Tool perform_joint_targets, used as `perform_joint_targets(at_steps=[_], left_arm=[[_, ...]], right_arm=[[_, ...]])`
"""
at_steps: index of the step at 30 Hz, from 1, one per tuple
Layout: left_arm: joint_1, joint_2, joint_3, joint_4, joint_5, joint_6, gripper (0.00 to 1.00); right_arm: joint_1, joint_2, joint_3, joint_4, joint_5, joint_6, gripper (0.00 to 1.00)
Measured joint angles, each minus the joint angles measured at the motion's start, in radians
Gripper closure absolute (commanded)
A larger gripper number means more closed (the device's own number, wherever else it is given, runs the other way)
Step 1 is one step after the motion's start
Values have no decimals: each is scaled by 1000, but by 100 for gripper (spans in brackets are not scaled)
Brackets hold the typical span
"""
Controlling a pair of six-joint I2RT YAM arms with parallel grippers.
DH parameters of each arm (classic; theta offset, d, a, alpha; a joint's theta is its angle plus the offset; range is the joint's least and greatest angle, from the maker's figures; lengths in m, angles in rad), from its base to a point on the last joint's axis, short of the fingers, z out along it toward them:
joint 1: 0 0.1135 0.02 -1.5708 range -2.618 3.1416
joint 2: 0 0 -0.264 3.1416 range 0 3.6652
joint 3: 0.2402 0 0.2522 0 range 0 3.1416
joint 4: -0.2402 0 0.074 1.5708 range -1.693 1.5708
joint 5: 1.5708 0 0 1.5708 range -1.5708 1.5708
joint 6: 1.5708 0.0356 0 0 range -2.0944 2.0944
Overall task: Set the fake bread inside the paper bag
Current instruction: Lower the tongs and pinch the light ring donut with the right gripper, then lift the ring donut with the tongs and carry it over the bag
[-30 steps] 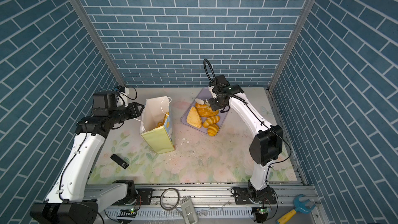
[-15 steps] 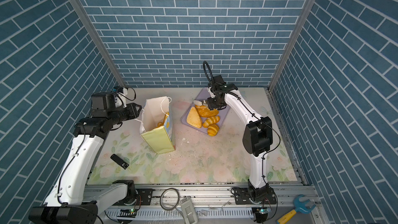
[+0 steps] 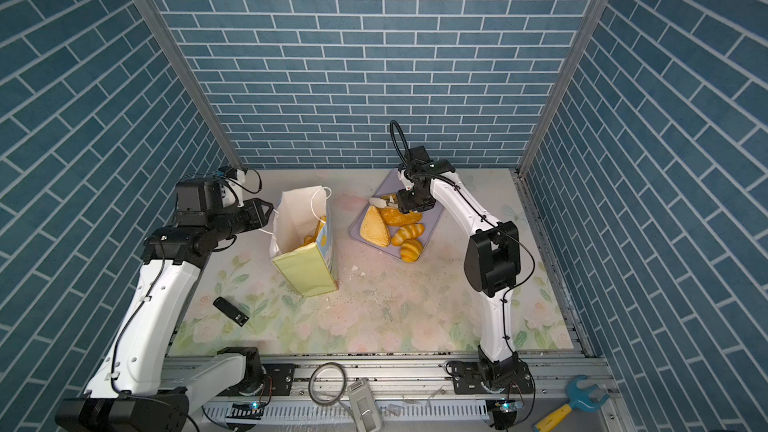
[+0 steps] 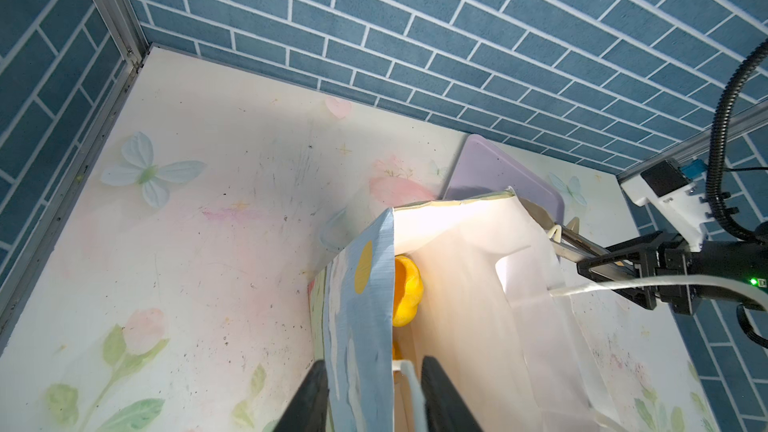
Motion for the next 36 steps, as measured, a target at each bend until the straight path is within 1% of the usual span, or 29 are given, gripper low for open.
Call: perform_joint_targets(at_steps=[12, 16, 28, 36], left_arm=[[0, -1, 0, 3, 0, -4, 61], [0, -1, 0, 18, 1, -8, 61], [0, -2, -3, 38, 2, -22, 61], [0, -2, -5, 38, 5, -27, 61]], right_arm=[[0, 10, 0, -3, 15, -2, 60], [0, -10, -8, 0, 34, -3, 61], [0, -187, -55, 0, 81, -10, 62], [1, -329, -113, 11, 49, -18, 61]])
